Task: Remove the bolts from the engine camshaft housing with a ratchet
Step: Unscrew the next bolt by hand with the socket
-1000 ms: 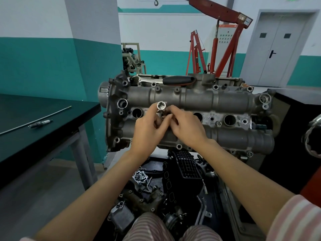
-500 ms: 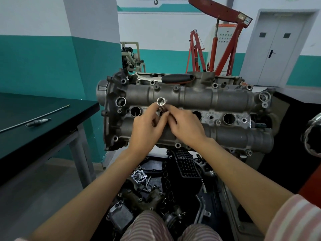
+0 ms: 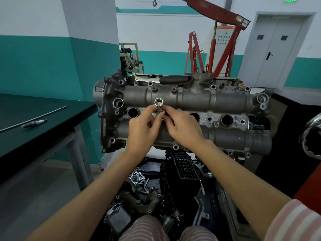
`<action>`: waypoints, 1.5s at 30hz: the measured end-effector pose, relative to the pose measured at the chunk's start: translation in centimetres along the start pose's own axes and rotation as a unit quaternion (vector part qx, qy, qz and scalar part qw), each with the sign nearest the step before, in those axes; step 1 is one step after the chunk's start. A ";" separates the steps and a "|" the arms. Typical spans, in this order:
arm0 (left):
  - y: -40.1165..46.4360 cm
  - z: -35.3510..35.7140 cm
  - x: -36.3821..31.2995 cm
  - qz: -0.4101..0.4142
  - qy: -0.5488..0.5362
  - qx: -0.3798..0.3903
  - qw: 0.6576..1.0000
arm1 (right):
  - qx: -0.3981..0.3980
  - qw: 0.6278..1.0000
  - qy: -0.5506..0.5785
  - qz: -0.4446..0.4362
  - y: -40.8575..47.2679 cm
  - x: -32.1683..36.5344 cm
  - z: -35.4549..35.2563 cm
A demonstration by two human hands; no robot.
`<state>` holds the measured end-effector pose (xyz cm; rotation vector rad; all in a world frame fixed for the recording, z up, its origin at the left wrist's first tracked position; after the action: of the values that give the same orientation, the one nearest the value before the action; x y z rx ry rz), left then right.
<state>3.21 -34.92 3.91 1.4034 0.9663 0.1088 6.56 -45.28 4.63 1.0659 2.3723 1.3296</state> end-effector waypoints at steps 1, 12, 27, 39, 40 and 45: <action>0.1 -0.1 0.3 -0.015 -0.013 -0.014 1.000 | 0.006 1.000 -0.002 0.004 0.0 0.0 0.1; -0.3 0.3 0.2 0.005 -0.005 0.009 1.000 | -0.019 1.000 -0.006 -0.016 -0.1 0.3 -0.2; -0.3 0.1 0.1 0.011 -0.003 -0.001 1.000 | -0.010 1.000 -0.016 -0.021 -0.1 0.4 -0.2; -0.3 0.1 0.3 -0.007 -0.049 -0.007 0.999 | 0.007 1.000 0.016 0.025 0.0 -0.3 0.1; -0.3 0.1 0.1 0.000 -0.041 -0.003 0.999 | -0.003 1.000 0.011 0.009 0.0 -0.1 0.0; -0.3 0.0 0.5 -0.008 -0.031 -0.011 0.999 | -0.001 1.000 -0.004 -0.012 -0.1 0.4 -0.1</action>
<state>3.41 -34.65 3.42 1.3713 0.9223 0.0645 6.16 -45.10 4.68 1.0365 2.3694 1.3174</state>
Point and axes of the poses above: each hand's wrist, its own y-axis towards the middle knuckle, its own z-axis out of the palm, x = y × z, the point moved 8 cm from there along y, towards the middle knuckle, and after that the axes turned 8 degrees about -x, right-handed, at the moved point
